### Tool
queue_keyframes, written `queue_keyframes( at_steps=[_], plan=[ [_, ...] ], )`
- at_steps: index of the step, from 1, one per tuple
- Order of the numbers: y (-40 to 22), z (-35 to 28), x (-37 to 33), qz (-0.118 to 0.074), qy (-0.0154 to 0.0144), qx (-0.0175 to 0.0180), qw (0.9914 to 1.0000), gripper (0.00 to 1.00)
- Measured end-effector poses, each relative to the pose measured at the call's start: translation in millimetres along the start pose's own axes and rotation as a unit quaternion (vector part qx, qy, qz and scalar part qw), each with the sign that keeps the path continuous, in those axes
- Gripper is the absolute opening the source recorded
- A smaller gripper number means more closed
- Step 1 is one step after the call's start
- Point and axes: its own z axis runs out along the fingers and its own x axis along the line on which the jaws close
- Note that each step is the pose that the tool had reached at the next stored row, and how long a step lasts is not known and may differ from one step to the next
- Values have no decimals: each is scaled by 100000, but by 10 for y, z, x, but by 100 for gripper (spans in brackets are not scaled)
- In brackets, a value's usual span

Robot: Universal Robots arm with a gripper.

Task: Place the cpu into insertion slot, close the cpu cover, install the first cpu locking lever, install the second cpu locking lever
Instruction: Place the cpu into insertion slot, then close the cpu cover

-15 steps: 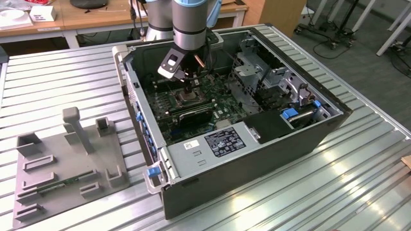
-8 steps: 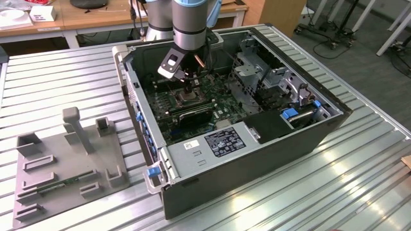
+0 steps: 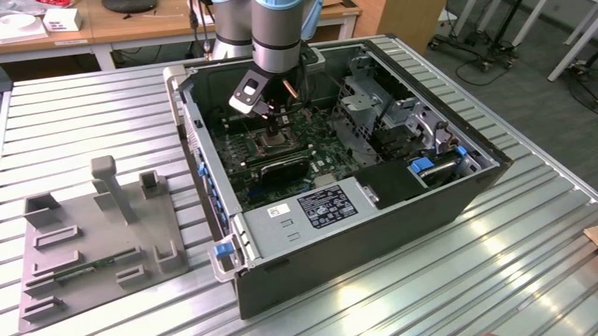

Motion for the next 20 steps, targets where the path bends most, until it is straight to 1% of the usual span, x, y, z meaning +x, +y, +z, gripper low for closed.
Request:
queue_keyframes(
  at_steps=[6, 12, 18, 20],
  plan=[
    [1, -7, 1, 3, 7, -2, 100000, 10],
    [17, -5, 1, 9, -5, 4, 100000, 10],
    [18, 15, -1, 5, -13, 8, 100000, 10],
    [17, 39, -2, 3, 1, 1, 100000, 10]
  ],
)
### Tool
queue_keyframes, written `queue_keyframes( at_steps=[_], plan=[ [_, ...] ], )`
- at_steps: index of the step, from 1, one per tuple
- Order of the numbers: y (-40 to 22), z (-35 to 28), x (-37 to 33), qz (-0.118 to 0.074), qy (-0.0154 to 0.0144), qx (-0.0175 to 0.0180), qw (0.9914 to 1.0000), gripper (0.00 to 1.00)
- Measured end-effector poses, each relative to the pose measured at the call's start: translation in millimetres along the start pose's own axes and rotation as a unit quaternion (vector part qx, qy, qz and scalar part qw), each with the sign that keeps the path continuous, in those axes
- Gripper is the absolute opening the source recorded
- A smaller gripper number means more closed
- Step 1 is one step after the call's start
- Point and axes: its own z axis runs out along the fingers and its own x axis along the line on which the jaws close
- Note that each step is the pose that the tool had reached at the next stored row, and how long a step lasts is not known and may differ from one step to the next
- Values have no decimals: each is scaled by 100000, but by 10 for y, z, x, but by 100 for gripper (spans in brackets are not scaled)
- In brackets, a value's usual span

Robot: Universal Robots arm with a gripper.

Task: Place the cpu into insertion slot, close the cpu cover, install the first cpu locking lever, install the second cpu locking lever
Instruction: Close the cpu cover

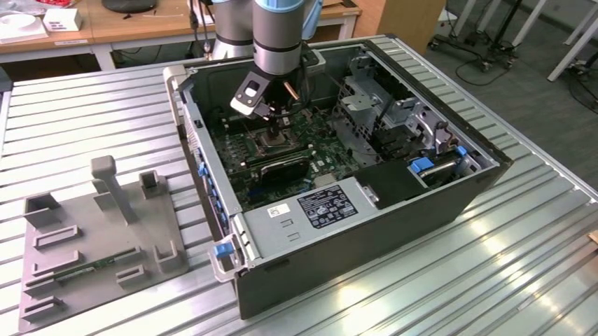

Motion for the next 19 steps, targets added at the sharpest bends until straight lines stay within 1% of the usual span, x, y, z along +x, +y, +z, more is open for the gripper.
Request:
queue_keyframes(
  at_steps=[8, 19],
  plan=[
    [0, -9, 0, -1, -6, 3, 100000, 10],
    [6, -114, 7, 1, -3, 1, 100000, 10]
  ],
)
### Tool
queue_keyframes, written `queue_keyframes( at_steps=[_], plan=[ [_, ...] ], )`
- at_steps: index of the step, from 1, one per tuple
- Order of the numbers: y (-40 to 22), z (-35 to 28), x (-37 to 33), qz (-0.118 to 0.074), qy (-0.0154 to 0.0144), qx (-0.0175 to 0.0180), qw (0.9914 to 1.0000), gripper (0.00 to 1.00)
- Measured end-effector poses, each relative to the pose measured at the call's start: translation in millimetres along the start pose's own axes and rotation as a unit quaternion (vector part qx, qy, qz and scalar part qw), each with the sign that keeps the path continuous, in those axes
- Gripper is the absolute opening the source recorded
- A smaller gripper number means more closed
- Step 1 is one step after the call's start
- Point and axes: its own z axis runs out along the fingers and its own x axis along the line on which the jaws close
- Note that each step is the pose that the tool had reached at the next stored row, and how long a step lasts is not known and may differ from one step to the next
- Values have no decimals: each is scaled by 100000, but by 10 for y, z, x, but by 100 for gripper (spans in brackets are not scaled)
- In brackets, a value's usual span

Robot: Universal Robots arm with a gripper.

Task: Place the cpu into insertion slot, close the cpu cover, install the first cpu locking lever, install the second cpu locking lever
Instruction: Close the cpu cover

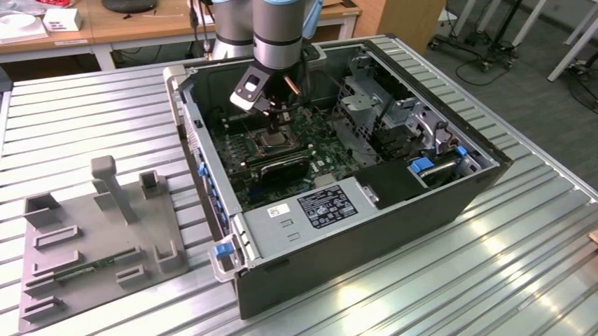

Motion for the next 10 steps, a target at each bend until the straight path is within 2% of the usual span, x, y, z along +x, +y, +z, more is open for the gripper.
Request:
queue_keyframes(
  at_steps=[7, 10],
  plan=[
    [4, -82, 5, 0, 2, 0, 100000, 10],
    [5, -91, 6, -2, 1, 0, 100000, 10]
  ],
)
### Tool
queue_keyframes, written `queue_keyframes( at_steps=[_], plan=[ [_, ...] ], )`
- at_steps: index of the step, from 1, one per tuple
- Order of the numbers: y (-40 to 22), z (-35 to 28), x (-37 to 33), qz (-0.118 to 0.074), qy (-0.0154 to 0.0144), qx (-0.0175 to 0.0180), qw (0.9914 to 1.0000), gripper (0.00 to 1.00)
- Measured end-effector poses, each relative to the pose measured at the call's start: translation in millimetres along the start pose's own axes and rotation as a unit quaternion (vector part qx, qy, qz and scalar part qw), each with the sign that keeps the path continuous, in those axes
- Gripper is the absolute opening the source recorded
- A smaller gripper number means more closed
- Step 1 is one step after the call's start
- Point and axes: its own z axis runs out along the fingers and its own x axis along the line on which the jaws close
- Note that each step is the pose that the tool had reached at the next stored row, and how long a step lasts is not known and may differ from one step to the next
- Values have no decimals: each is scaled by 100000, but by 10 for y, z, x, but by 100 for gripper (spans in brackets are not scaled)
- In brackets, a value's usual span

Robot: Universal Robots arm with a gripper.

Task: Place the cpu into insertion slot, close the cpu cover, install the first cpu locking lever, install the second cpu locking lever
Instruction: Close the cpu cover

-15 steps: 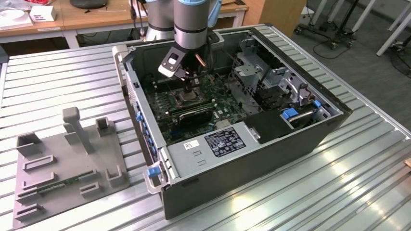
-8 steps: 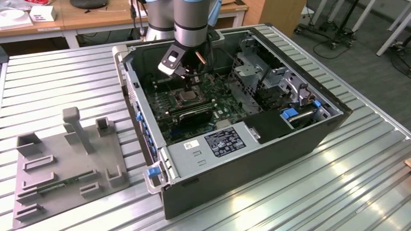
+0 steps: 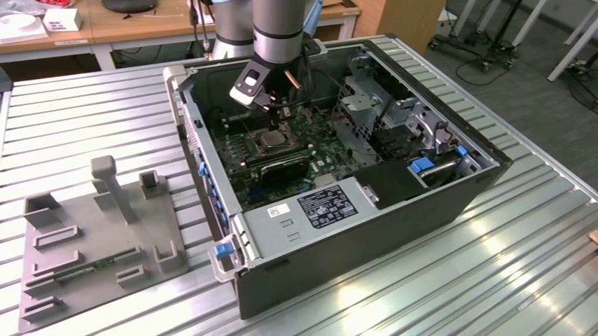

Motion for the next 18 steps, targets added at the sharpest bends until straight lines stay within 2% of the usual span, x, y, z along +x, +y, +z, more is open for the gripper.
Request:
queue_keyframes(
  at_steps=[18],
  plan=[
    [3, -50, 3, 1, -2, 0, 100000, 10]
  ],
)
